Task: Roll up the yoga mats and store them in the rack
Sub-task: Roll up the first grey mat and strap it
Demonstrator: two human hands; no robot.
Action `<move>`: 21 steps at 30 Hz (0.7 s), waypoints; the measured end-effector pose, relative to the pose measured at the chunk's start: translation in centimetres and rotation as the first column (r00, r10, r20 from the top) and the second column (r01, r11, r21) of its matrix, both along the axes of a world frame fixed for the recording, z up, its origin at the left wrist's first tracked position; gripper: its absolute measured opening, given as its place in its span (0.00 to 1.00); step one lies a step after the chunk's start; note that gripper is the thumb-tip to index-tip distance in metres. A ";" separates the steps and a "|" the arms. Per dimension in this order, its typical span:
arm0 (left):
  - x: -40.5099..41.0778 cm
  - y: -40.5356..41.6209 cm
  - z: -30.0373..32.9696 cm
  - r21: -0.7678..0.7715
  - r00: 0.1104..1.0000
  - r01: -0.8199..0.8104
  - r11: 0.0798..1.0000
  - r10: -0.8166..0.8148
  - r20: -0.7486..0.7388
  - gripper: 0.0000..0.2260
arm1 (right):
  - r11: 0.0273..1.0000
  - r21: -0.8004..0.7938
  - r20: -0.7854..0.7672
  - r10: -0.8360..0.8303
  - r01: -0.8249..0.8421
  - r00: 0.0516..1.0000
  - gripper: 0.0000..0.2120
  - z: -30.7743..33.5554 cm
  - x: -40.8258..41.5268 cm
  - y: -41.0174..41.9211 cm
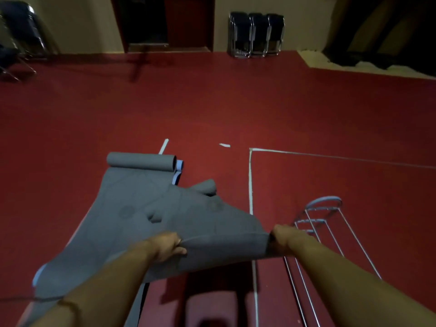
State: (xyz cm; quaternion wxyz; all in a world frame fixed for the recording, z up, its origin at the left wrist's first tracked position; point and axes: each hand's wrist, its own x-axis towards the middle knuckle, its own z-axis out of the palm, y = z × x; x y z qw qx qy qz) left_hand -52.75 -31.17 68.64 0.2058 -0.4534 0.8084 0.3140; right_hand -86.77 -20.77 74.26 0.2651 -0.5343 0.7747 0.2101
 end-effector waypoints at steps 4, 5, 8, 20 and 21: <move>0.5 1.0 -5.4 0.020 0.997 0.041 0.999 -0.042 0.064 0.20 | 0.995 0.084 0.112 -0.064 0.055 0.992 0.19 -7.1 1.3 3.2; 0.6 1.4 -7.2 0.020 0.997 0.039 0.999 -0.040 0.068 0.20 | 0.995 0.080 0.124 -0.068 0.058 0.990 0.19 -8.9 1.7 3.9; 1.2 2.8 -13.4 0.019 0.998 0.009 1.000 -0.010 0.057 0.18 | 0.996 -0.062 0.142 -0.051 0.060 0.989 0.22 -14.4 3.3 5.2; 5.7 8.4 -41.5 -0.095 0.984 -0.163 0.982 0.155 -0.091 0.24 | 0.920 -0.361 0.240 -0.063 0.149 0.969 0.23 -44.6 8.8 7.1; 5.8 9.1 -43.4 -0.132 0.978 -0.197 0.972 0.184 -0.103 0.28 | 0.915 -0.381 0.240 -0.043 0.134 0.970 0.24 -46.6 8.8 7.2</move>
